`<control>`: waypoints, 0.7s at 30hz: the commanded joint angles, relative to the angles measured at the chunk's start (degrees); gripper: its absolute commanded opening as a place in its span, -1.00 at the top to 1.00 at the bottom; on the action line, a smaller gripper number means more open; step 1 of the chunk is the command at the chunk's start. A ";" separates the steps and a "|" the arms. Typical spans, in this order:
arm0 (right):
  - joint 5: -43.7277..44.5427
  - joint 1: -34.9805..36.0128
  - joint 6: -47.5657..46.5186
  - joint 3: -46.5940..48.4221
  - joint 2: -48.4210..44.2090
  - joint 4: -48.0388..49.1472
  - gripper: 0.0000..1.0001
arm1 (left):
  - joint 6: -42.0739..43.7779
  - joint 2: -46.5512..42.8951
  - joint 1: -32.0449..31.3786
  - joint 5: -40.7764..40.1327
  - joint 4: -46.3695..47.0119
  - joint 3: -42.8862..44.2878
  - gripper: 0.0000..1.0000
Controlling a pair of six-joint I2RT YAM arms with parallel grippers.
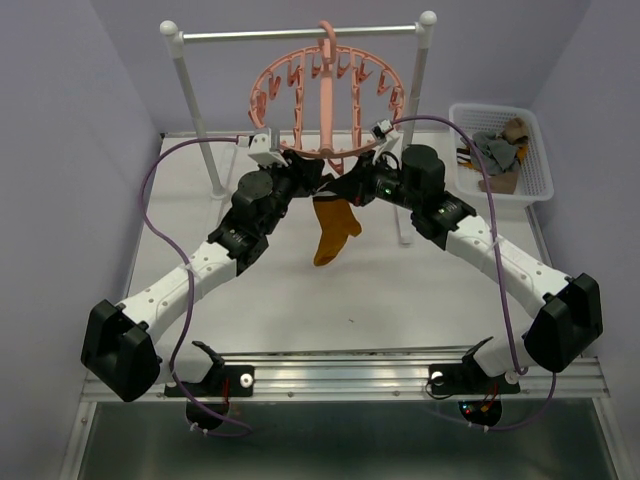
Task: Clip the socks to the hanger
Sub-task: Clamp the sock onto the hanger.
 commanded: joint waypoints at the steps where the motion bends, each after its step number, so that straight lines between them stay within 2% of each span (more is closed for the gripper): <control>1: 2.65 0.68 1.50 4.33 0.55 2.30 0.99 | 1.78 -2.48 -0.22 1.89 5.27 -0.65 1.00; 12: 5.47 0.68 0.19 5.66 1.78 0.45 0.99 | 1.69 -3.89 -0.14 1.99 5.36 -1.36 1.00; 16: 5.03 0.68 0.19 4.87 1.26 0.45 0.99 | 1.78 -4.50 -0.14 1.20 5.36 -1.36 0.81; 19: 3.55 0.68 -0.16 4.34 0.82 0.10 0.99 | 1.78 -4.50 -0.14 1.11 5.36 -1.10 0.83; 20: 2.67 0.68 -0.34 4.25 0.73 -0.07 0.99 | 1.69 -4.42 -0.22 1.02 5.36 -0.92 0.94; 21: 1.87 0.68 -0.43 3.73 0.55 -0.60 0.99 | 1.69 -4.16 -0.14 0.76 5.27 -0.66 0.96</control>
